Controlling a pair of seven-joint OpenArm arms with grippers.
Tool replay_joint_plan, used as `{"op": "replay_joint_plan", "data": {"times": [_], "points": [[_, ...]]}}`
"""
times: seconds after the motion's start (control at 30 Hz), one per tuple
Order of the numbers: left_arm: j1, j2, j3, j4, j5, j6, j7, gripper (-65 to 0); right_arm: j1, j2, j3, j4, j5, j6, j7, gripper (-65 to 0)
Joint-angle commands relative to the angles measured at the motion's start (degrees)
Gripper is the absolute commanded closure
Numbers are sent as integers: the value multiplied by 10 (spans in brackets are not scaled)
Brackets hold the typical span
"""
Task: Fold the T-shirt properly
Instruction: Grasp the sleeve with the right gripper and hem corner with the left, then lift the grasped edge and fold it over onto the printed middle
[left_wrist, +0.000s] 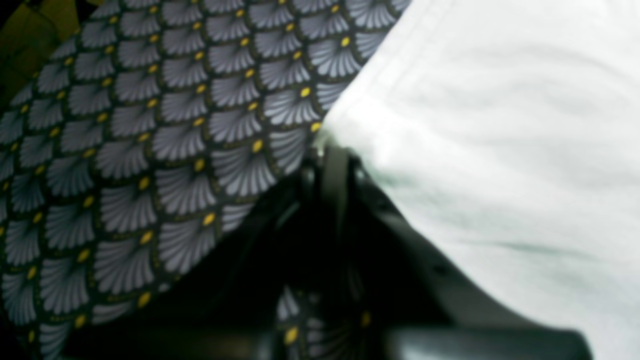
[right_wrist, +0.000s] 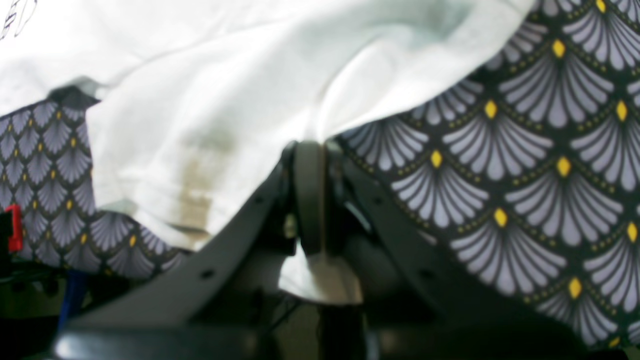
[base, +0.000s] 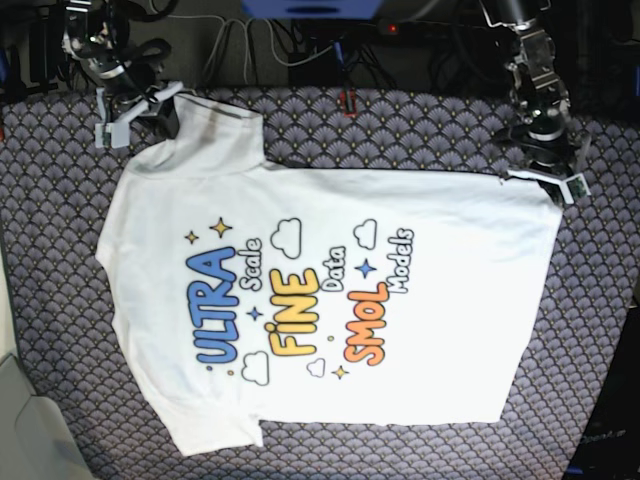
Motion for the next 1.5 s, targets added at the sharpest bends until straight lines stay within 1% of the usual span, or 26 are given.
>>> {"op": "replay_joint_plan", "data": {"times": [0.0, 0.17, 0.33, 0.47, 0.67, 0.73, 0.93, 1.0, 1.07, 1.17, 1.23, 1.37, 1.43, 1.47], "points": [[9, 7, 1, 3, 0, -2, 48, -5, -12, 4, 0, -10, -30, -13, -55, 0], [31, 23, 1, 76, 0, -2, 51, -5, -13, 12, 1, 1, -30, -13, -53, 0], [39, 31, 2, 121, 0, -2, 52, -5, -13, 20, 6, 46, -30, -13, -52, 0], [36, 32, 2, 126, 0, -2, 52, -5, -8, 25, 6, 78, -30, -13, -53, 0], [29, 29, 2, 126, 0, -2, 52, -5, 6, 42, 18, 128, -30, -13, -55, 0], [21, 28, 2, 126, 2, -2, 53, -5, 11, 52, 24, 132, -30, -13, -55, 0], [-13, 27, 3, 119, 6, -2, 53, -5, 52, 62, 28, 129, -30, -13, -56, 0], [-25, 28, 3, 116, 6, -2, 53, -5, 66, 63, 27, 129, -30, -13, -71, 0], [-34, 27, 21, 109, 6, -2, 53, -5, 92, 63, 27, 128, -30, -13, -95, 0], [-43, 11, 45, 106, 6, -1, 53, -5, 130, 67, 27, 124, -31, -13, -126, 0], [-53, 11, 59, 106, 7, 0, 53, -5, 150, 76, 25, 119, -31, -13, -135, 0], [-77, 10, 61, 106, 7, 0, 54, -5, 196, 80, 24, 91, -31, -13, -154, 0], [-93, 10, 60, 100, 7, 0, 54, -5, 218, 93, 24, 67, -31, -13, -160, 0], [-101, 3, 61, 93, 7, 0, 54, -5, 231, 97, 21, 54, -31, -13, -162, 0]]}}
